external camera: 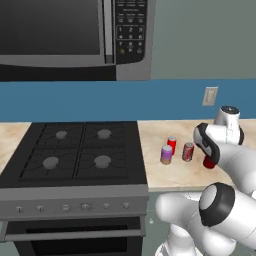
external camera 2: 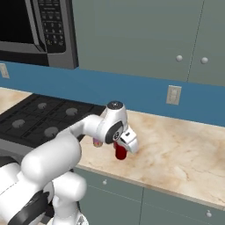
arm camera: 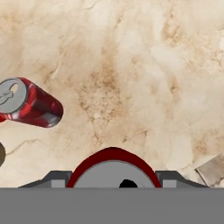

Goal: Four empty soda cans are scattered around the kitchen. Gather all the cans and cluster them next to the stove for recycling.

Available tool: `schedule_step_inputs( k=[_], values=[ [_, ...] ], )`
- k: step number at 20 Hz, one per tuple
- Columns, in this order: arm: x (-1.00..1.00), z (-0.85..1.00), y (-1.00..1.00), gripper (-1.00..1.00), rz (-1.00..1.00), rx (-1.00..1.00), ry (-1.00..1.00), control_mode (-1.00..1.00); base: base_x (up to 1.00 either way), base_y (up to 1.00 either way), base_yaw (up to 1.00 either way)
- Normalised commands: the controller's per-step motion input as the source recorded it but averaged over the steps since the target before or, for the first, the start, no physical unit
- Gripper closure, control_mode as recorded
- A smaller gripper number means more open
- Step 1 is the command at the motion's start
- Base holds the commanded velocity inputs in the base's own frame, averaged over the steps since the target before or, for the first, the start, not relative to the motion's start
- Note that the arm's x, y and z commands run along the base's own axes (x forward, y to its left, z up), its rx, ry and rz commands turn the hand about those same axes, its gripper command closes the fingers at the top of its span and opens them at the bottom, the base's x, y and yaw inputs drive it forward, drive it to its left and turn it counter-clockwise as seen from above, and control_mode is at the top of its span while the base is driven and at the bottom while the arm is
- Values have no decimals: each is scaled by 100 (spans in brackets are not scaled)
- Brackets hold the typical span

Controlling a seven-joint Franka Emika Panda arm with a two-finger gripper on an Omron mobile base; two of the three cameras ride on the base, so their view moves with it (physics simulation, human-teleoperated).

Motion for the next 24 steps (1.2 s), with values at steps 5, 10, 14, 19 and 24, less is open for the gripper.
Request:
schedule_step_inputs(
  k=[5, 10, 14, 19, 24],
  values=[
    [9, -1, 27, 100, 12, -5, 0, -100, 0, 0, 0],
    [5, -5, 29, 100, 8, -2, 0, -100, 0, 0, 0],
    [10, -7, 23, 100, 6, 0, 0, -100, 0, 0, 0],
    [12, -7, 17, 100, 7, 0, 0, -100, 0, 0, 0],
    [15, -9, 11, 100, 9, 0, 0, -100, 0, 0, 0]
  ],
)
